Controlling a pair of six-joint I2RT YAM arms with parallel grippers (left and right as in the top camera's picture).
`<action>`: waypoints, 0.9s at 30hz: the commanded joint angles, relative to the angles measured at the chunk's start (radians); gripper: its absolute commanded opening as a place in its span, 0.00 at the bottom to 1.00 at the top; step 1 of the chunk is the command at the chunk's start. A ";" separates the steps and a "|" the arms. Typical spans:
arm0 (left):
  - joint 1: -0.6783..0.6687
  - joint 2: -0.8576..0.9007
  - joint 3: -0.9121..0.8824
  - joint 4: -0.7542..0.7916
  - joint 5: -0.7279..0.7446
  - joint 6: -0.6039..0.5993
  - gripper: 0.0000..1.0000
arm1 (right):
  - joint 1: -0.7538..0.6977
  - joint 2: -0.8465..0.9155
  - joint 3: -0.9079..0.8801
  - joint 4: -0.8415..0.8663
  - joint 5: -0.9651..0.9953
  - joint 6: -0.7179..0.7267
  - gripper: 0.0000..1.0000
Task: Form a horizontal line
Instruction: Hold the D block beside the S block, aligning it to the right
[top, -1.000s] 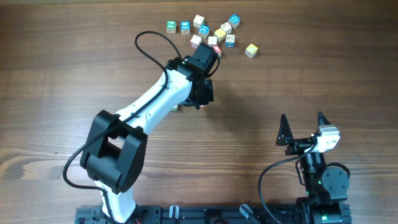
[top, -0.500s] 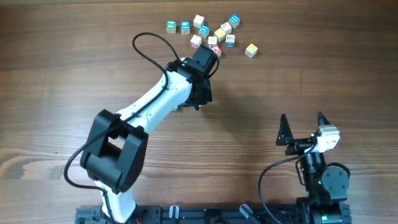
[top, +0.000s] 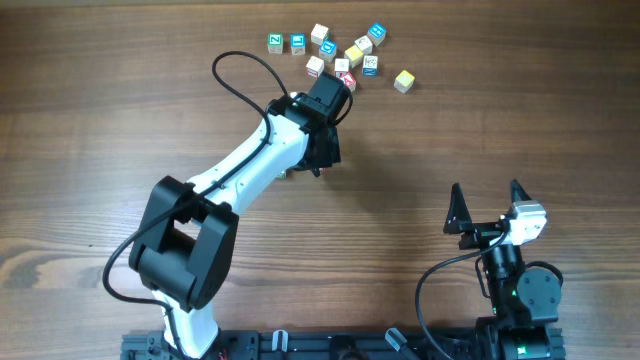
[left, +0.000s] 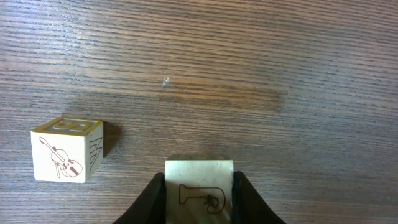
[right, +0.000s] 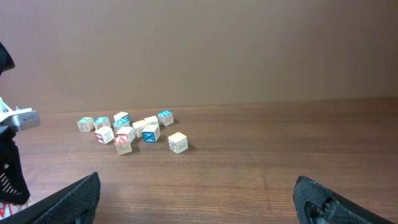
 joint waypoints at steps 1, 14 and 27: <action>-0.001 -0.011 -0.009 0.004 -0.027 -0.018 0.11 | -0.003 -0.003 -0.001 0.003 -0.017 -0.006 1.00; -0.002 -0.010 -0.046 0.019 -0.028 -0.018 0.11 | -0.003 -0.003 -0.001 0.003 -0.017 -0.006 1.00; -0.002 -0.010 -0.047 0.040 -0.028 -0.018 0.11 | -0.003 -0.003 -0.001 0.003 -0.017 -0.006 1.00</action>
